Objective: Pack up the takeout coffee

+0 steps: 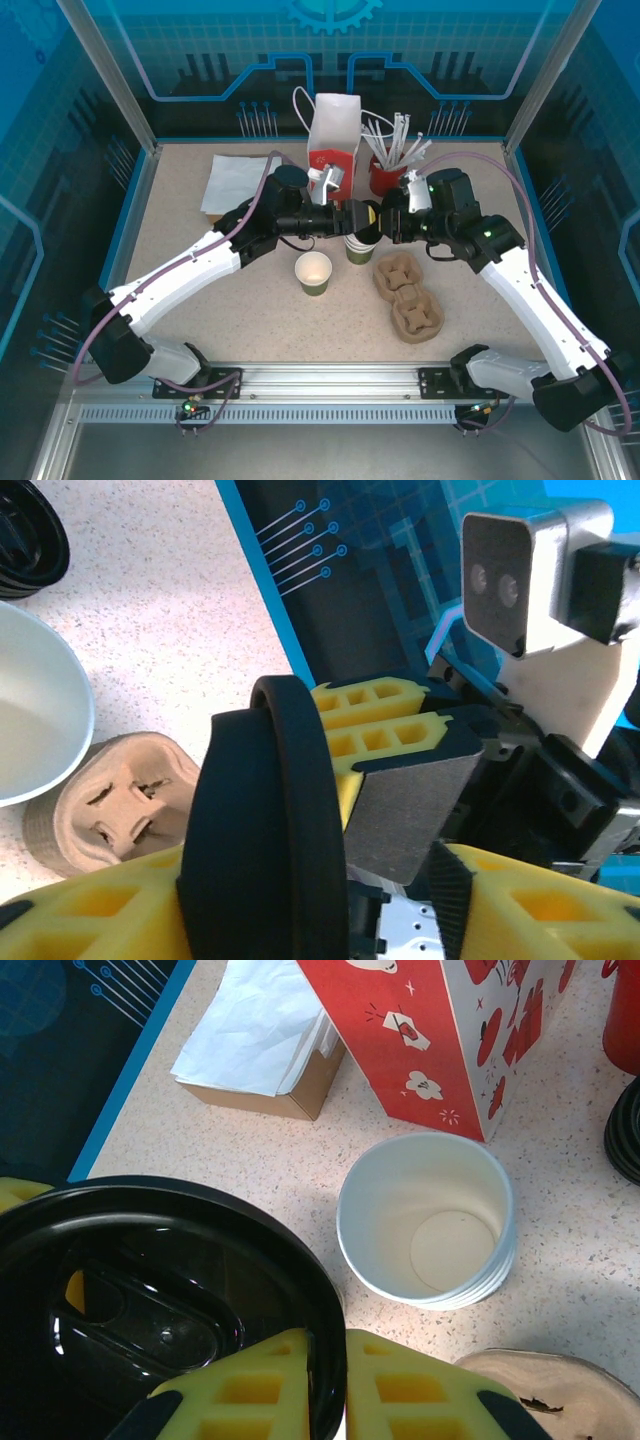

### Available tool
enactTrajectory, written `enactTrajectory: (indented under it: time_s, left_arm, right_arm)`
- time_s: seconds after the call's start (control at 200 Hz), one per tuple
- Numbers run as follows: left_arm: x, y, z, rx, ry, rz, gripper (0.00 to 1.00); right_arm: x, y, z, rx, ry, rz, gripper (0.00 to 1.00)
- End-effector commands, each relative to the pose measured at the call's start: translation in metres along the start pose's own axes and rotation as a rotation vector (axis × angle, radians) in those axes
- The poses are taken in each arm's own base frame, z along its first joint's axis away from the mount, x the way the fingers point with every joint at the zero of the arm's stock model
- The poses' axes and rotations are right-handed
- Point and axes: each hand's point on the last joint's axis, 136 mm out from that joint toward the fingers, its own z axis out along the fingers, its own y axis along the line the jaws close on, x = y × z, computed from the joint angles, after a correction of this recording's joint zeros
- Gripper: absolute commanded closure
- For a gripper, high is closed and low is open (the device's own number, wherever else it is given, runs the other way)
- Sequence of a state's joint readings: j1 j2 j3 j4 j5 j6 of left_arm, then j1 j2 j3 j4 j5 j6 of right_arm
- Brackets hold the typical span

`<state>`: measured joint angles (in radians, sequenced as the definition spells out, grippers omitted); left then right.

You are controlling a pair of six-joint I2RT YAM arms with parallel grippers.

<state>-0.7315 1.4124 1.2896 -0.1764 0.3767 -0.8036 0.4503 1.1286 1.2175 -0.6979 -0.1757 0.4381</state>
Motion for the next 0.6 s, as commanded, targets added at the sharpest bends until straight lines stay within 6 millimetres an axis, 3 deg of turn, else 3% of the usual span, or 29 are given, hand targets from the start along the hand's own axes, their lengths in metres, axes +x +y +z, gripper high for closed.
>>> enactTrajectory:
  time_s: [0.0,0.35,0.595]
  left_arm:
    - [-0.004,-0.003,0.000,-0.024,-0.010,0.025,0.48]
    - [-0.003,0.023,-0.006,-0.178,-0.041,0.081,0.80]
    - [-0.010,0.068,-0.033,-0.459,-0.130,0.224,0.90]
  right_arm:
    - [-0.007,0.006,-0.003,0.004,-0.018,-0.009,0.85]
    - [-0.003,0.009,0.002,-0.016,0.026,0.015,0.80]
    - [-0.017,0.025,-0.027,-0.084,-0.017,0.118,0.52]
